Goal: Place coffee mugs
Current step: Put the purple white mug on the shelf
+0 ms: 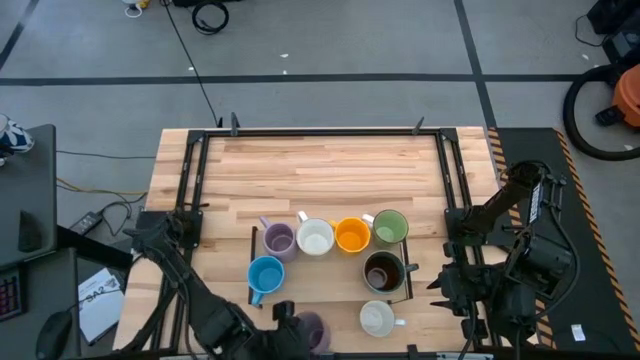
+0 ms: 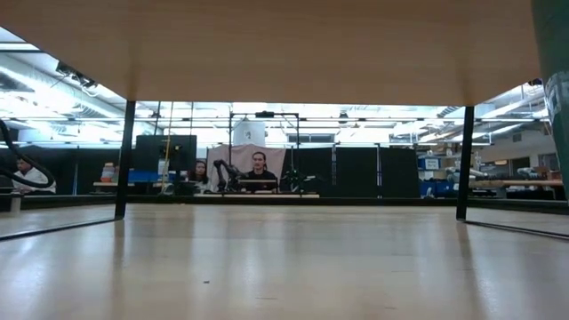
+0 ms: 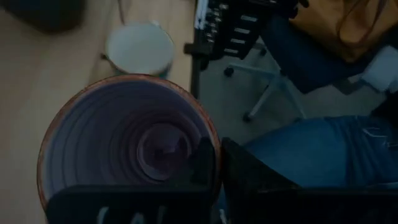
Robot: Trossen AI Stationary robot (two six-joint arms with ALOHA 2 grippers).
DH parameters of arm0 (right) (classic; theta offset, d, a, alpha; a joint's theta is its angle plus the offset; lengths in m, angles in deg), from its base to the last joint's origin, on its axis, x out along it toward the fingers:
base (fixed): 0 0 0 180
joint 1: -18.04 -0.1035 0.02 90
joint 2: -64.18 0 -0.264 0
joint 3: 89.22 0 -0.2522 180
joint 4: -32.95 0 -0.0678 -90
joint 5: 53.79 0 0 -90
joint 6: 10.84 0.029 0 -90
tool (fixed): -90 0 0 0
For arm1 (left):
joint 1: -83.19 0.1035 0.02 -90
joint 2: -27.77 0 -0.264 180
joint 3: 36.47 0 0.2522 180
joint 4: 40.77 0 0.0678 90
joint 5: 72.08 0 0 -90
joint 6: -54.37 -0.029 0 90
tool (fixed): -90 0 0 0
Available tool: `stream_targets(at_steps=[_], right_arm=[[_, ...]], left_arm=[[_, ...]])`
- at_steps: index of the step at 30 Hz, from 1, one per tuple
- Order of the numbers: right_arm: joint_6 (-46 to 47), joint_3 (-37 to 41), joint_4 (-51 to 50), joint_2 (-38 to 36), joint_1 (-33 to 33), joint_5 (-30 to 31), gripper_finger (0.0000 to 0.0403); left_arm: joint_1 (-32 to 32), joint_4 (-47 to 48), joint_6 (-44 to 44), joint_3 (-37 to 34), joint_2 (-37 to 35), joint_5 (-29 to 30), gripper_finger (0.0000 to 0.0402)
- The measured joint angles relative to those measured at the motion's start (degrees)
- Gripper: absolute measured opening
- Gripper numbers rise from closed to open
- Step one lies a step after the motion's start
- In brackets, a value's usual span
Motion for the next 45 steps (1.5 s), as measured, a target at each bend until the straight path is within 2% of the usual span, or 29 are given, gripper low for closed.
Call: stream_targets(at_steps=[6,10,20,31,45], right_arm=[[0.0,0.0,0.0,0.0,0.0,0.0,0.0155],[0.0,0.0,0.0,0.0,0.0,0.0,0.0155],[0.0,0.0,0.0,0.0,0.0,0.0,0.0155],[0.0,0.0,0.0,0.0,0.0,0.0,0.0155],[0.0,0.0,0.0,0.0,0.0,0.0,0.0155]], left_arm=[[3.0,4.9,-5.9,5.1,0.0,0.4,0.0022],[4.8,9.1,-6.8,7.3,0.0,0.0,0.0022],[8.8,19.1,-6.9,7.7,0.0,-0.9,0.0022],[11.4,21.0,-6.3,7.7,0.0,-4.5,0.0022],[11.6,24.2,-5.8,7.7,0.0,-5.7,0.0027]])
